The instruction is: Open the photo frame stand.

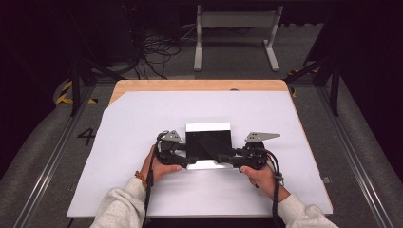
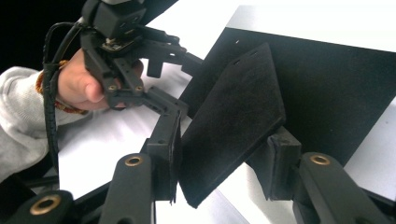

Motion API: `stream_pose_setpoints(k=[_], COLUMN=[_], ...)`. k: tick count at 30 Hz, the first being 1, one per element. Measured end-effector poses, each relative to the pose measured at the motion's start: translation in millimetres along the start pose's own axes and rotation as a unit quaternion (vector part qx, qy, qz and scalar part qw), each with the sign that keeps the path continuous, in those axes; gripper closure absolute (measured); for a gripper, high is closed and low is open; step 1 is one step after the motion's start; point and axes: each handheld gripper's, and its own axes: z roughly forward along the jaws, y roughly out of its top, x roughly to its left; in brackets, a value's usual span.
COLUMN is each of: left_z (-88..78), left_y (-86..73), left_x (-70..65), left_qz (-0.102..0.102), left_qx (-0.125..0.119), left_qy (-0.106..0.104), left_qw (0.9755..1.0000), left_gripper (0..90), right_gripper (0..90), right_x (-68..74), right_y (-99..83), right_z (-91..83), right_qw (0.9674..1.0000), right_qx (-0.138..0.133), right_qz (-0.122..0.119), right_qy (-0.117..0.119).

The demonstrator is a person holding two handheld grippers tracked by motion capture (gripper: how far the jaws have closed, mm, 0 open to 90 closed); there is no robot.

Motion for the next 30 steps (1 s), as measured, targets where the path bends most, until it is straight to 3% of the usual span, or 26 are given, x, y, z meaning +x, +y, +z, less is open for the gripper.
stream_pose_setpoints(k=[7,10,14,17,28,30], left_z=[0.8,-1.0,-7.4,-9.4,-18.3,-19.8], left_y=[7.1,9.6,13.0,14.8,16.6,17.4], left_x=[-2.5,-6.4,-7.6,-9.6,-9.8,-10.8], left_qz=[0.016,0.025,0.044,0.054,0.069,0.076], left_qx=[-0.007,-0.006,-0.034,-0.041,-0.065,-0.068], left_qy=[0.005,0.021,0.051,0.069,0.096,0.109], left_qw=[0.9998,0.9995,0.9972,0.9953,0.9908,0.9888], left_gripper=[32.9,34.1,42.1,45.3,55.6,56.7], right_gripper=[56.5,56.6,57.7,58.6,62.4,63.1], right_x=[2.8,3.0,6.5,8.1,7.1,7.1], right_y=[-2.7,-2.9,-1.0,0.2,-0.6,-1.0], right_z=[-3.7,-4.3,-5.1,-4.6,-0.9,0.0], right_qw=[0.9997,0.9995,0.9985,0.9978,0.996,0.9957], right_qx=[0.002,0.004,0.006,0.006,0.012,0.015], right_qz=[-0.023,-0.03,-0.054,-0.064,-0.079,-0.081], right_qy=[0.005,0.006,-0.007,-0.018,-0.04,-0.043])
